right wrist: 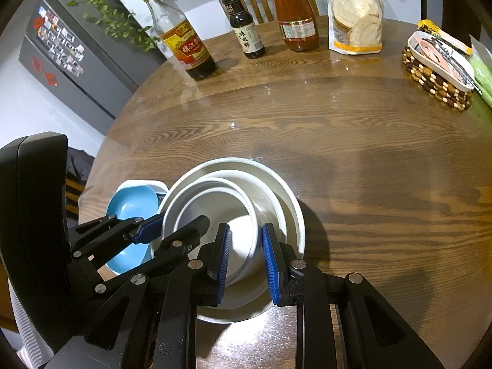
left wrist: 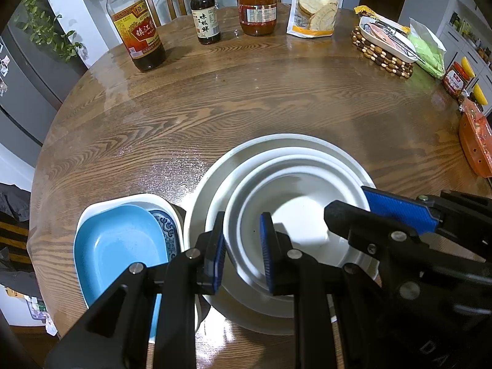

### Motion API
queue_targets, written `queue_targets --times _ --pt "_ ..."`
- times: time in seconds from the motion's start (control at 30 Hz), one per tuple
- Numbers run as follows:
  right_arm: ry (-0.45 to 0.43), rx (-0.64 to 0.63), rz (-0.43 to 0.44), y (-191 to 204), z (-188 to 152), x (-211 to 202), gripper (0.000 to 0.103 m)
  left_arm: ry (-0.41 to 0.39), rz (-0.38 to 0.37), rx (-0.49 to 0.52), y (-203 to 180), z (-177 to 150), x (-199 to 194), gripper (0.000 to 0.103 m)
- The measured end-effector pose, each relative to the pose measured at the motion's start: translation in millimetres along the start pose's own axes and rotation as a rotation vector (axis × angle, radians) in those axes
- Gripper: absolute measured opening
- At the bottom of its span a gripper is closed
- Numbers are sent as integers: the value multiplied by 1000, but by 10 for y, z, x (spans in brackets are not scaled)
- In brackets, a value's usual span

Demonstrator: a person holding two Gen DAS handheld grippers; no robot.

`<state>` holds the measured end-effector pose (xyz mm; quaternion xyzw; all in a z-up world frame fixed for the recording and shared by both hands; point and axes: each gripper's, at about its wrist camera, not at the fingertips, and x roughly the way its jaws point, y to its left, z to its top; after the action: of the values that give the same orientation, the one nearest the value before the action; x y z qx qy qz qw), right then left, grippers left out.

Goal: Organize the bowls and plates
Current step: 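Lower the ramekin into the smaller white bowl with both tools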

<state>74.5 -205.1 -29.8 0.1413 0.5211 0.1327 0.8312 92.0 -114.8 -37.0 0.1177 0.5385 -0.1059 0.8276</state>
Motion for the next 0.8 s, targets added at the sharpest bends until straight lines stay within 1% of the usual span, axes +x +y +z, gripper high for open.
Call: queue_targets --times 0.8 --pt "15 -6 -45 25 7 -14 25 0 -11 13 4 -3 -4 21"
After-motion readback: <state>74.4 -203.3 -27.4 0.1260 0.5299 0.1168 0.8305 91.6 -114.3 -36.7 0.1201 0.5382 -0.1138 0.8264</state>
